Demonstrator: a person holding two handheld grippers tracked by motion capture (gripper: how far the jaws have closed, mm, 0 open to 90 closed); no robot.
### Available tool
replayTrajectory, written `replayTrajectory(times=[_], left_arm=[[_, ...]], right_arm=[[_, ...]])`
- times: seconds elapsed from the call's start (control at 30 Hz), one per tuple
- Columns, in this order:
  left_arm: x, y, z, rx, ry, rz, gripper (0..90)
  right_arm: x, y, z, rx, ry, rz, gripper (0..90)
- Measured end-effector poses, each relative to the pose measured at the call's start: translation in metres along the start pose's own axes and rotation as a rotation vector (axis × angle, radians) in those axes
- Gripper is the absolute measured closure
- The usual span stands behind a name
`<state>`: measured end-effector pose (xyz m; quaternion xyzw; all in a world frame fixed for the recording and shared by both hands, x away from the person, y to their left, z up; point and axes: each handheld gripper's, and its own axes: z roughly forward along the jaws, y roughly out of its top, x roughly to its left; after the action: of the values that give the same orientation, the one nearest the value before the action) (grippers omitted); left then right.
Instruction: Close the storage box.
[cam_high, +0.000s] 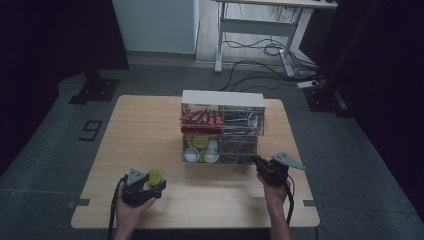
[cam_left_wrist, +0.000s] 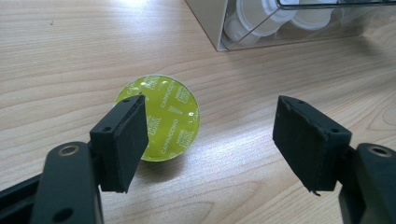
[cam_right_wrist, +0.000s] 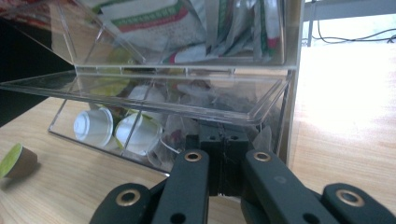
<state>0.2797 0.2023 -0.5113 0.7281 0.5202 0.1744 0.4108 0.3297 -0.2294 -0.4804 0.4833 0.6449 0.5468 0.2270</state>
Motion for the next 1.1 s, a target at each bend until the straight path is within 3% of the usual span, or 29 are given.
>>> replayTrajectory(times=[1.1], left_arm=[[0.003,-0.001,-0.001,0.008,-0.005,-0.008,27.0]], right_arm=[[-0.003,-0.025,0.006,0.110,-0.002,0.019,88.4]])
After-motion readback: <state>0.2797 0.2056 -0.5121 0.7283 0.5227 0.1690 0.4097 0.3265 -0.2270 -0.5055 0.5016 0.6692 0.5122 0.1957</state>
